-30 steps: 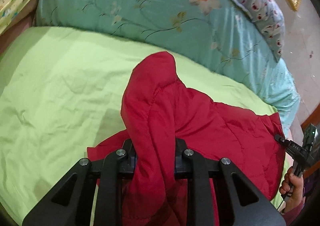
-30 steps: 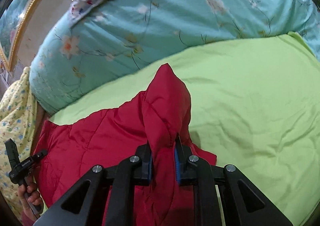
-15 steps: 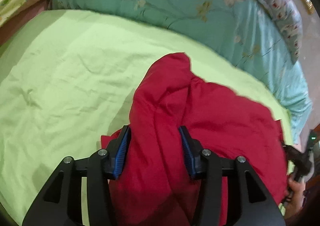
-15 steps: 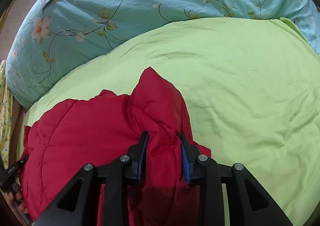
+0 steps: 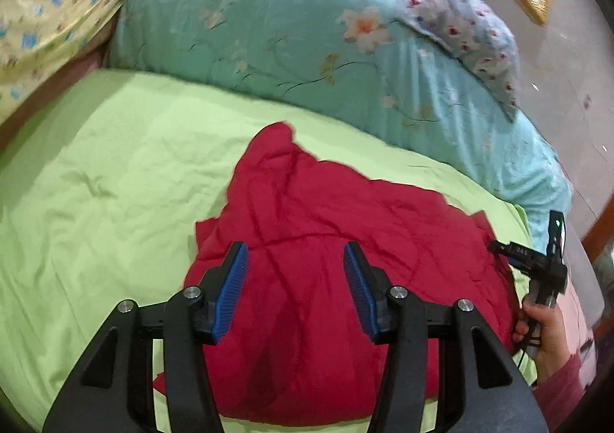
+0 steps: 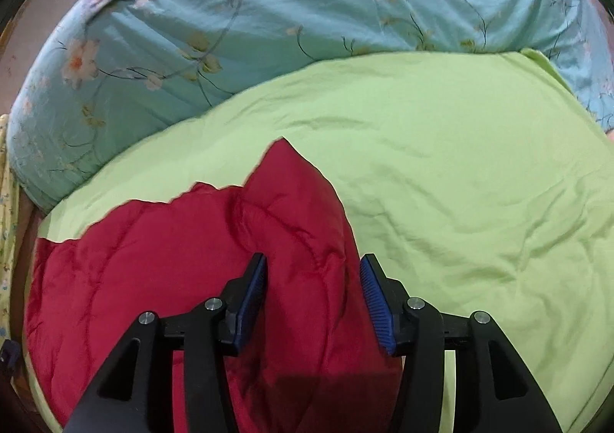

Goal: Fold large clothes

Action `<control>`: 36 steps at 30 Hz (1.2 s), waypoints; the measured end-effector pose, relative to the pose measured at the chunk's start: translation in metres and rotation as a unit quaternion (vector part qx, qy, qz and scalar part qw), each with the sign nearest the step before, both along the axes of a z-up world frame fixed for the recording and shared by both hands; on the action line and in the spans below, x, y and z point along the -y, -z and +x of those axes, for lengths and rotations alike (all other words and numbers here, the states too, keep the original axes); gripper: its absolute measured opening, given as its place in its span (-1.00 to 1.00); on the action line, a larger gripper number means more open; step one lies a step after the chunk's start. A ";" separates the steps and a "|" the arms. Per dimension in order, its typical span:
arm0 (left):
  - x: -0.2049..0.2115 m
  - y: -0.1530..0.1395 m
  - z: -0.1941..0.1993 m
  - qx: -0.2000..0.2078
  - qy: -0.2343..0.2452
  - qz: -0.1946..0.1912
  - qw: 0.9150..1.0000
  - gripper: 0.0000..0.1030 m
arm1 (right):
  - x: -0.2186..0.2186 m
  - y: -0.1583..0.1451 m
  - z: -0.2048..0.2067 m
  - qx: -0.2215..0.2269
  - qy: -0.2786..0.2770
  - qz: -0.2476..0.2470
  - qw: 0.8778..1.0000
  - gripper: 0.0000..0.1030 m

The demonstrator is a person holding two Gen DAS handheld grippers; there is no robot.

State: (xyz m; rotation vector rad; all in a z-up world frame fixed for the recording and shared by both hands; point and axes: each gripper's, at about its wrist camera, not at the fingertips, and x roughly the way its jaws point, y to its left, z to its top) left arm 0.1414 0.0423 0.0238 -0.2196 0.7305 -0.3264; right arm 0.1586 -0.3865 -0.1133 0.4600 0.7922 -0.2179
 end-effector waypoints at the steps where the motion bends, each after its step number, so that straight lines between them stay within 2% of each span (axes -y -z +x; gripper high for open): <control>1: 0.003 -0.003 -0.001 0.001 0.008 0.002 1.000 -0.04 | -0.002 -0.007 -0.006 0.006 0.001 -0.005 1.000 0.00; 4: 0.013 -0.003 -0.007 0.003 0.035 0.007 0.999 -0.04 | -0.015 -0.030 -0.030 0.041 -0.016 -0.004 0.999 0.04; 8: 0.028 0.011 -0.014 -0.015 0.066 0.015 0.998 -0.04 | -0.053 -0.046 -0.063 0.064 -0.081 0.008 0.995 0.35; 10: 0.034 0.019 -0.017 -0.024 0.072 0.024 0.997 -0.04 | -0.072 -0.043 -0.076 0.057 -0.109 0.010 0.992 0.36; 14: 0.039 0.038 -0.015 -0.050 0.067 0.047 0.995 -0.04 | -0.097 -0.017 -0.092 0.018 -0.139 -0.003 0.990 0.36; 16: 0.036 0.046 -0.014 -0.058 0.058 0.050 0.995 -0.04 | -0.101 0.000 -0.093 -0.004 -0.137 -0.017 0.990 0.37; 18: 0.032 0.058 -0.010 -0.070 0.056 0.039 0.995 -0.04 | -0.098 0.013 -0.093 -0.007 -0.131 -0.024 0.991 0.43; 22: 0.029 0.073 -0.004 -0.082 0.054 0.028 0.995 0.00 | -0.088 0.019 -0.087 -0.010 -0.109 -0.007 0.994 0.46; 27: 0.033 0.074 -0.005 -0.082 0.050 0.039 0.995 0.01 | -0.089 0.024 -0.090 -0.010 -0.101 -0.001 0.995 0.47; 30: 0.035 0.074 -0.004 -0.082 0.048 0.048 0.994 0.01 | -0.091 0.012 -0.095 -0.012 -0.093 -0.007 0.996 0.46; 33: 0.037 0.074 -0.004 -0.083 0.044 0.051 0.994 0.01 | -0.103 -0.015 -0.103 0.025 -0.104 -0.020 0.994 0.47; 36: 0.042 0.073 -0.004 -0.082 0.039 0.063 0.994 0.01 | -0.116 -0.027 -0.099 0.034 -0.123 -0.032 0.991 0.49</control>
